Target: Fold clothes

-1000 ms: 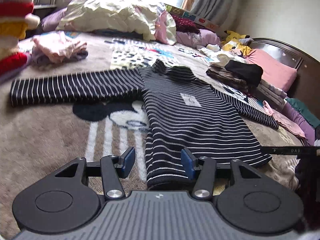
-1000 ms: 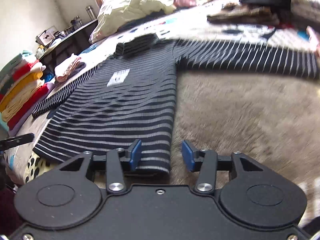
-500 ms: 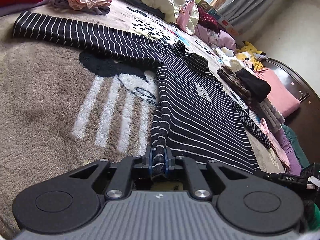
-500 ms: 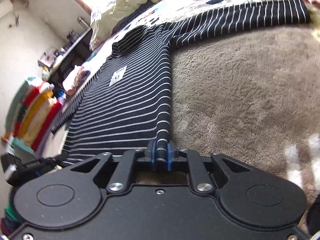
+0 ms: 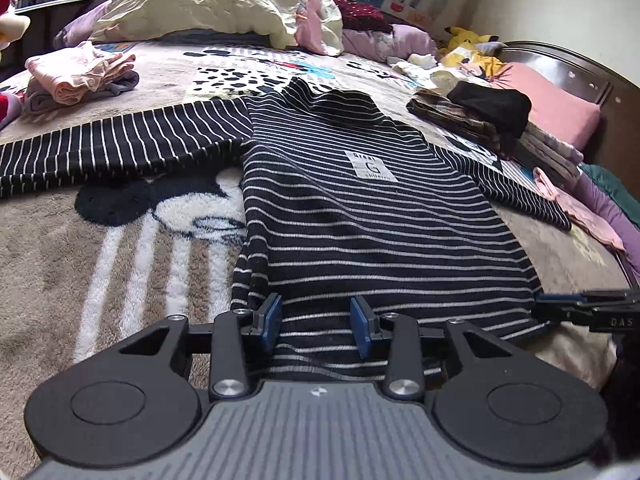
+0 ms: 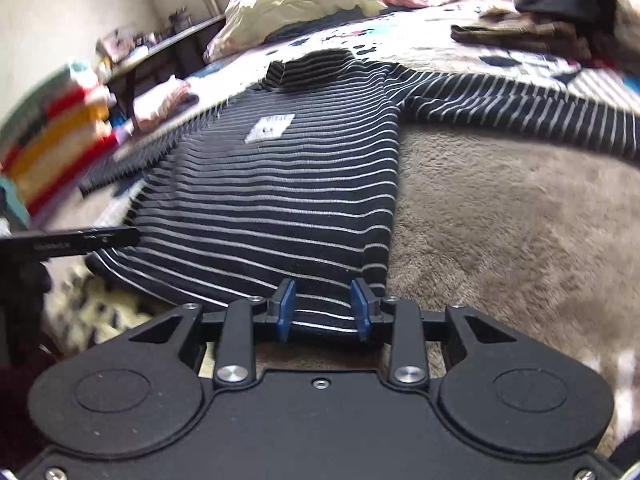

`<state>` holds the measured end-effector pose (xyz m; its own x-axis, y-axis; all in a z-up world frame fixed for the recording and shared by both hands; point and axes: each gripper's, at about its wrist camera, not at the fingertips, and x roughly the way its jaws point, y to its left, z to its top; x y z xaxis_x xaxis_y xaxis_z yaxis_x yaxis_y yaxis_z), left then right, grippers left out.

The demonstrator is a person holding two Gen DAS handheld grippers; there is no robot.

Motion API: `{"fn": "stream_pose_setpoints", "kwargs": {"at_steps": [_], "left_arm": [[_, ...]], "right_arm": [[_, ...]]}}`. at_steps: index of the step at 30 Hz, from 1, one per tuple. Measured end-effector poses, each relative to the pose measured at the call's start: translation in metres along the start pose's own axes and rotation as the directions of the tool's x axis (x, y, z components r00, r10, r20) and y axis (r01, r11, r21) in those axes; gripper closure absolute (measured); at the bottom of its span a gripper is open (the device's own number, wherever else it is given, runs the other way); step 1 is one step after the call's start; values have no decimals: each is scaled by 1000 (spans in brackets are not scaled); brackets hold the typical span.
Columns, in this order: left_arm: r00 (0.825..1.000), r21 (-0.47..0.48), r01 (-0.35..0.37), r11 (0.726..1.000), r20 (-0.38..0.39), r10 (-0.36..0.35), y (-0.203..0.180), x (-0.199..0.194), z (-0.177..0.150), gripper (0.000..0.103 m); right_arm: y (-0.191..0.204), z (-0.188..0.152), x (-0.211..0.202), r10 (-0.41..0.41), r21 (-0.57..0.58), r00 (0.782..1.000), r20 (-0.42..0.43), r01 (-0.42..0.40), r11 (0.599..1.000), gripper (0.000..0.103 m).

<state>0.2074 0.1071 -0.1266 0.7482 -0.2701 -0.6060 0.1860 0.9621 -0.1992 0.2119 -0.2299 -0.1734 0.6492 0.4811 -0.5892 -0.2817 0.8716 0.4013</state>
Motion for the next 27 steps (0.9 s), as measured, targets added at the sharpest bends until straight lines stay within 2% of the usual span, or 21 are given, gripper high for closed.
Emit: {"fn": "stream_pose_setpoints", "kwargs": {"at_steps": [2, 4, 6, 8, 10, 11, 14, 16, 17, 19, 21, 22, 23, 24, 25, 26, 27], "left_arm": [[997, 41, 44, 998, 66, -47, -14, -3, 6, 66], [994, 71, 72, 995, 74, -77, -30, 7, 8, 66], [995, 114, 72, 991, 56, -78, -49, 20, 7, 66], [996, 184, 62, 981, 57, -74, -71, 27, 5, 66], [995, 257, 59, 965, 63, -78, -93, 36, 7, 66], [995, 293, 58, 954, 66, -80, -104, 42, 10, 66], [995, 399, 38, 916, 66, -70, -132, 69, 22, 66], [997, 468, 17, 884, 59, -50, -151, 92, 32, 66], [998, 505, 7, 863, 55, -40, -161, 106, 36, 66], [999, 592, -13, 806, 48, -19, -179, 129, 41, 66], [999, 687, -28, 726, 44, -3, -198, 153, 43, 66], [999, 731, -28, 682, 39, 0, -206, 165, 43, 66], [999, 769, -33, 638, 38, 5, -213, 177, 41, 66], [999, 805, -37, 592, 39, 10, -220, 188, 40, 66], [999, 828, -36, 560, 34, 15, -225, 198, 38, 66], [999, 848, -39, 528, 32, 22, -230, 208, 37, 66], [999, 872, -46, 488, 35, 32, -235, 218, 34, 66]], "right_arm": [[-23, 3, -21, 25, 105, 996, 87, -34, 994, 72], [-59, 5, -32, -60, 259, 982, 179, 12, 966, 70], [-101, 7, -37, -186, 430, 952, 243, 66, 900, 59], [-134, 8, -47, -303, 535, 910, 283, 113, 837, 59], [-161, 12, -56, -382, 592, 871, 308, 139, 794, 59], [-173, 16, -60, -409, 598, 856, 316, 155, 787, 59], [-204, 33, -63, -424, 596, 839, 342, 155, 788, 59], [-219, 47, -49, -407, 570, 851, 332, 163, 805, 59], [-224, 55, -41, -402, 560, 857, 323, 169, 811, 59], [-232, 65, -24, -365, 521, 884, 292, 173, 836, 59], [-231, 70, -7, -356, 471, 896, 266, 201, 859, 59], [-229, 68, -4, -323, 443, 905, 276, 178, 879, 61], [-226, 69, -2, -273, 412, 921, 277, 143, 900, 87], [-225, 70, -1, -238, 387, 931, 276, 119, 914, 94], [-224, 71, 0, -206, 364, 939, 276, 97, 927, 94], [-222, 74, -4, -205, 345, 934, 292, 97, 933, 94], [-221, 77, -11, -220, 331, 920, 325, 108, 937, 94]]}}
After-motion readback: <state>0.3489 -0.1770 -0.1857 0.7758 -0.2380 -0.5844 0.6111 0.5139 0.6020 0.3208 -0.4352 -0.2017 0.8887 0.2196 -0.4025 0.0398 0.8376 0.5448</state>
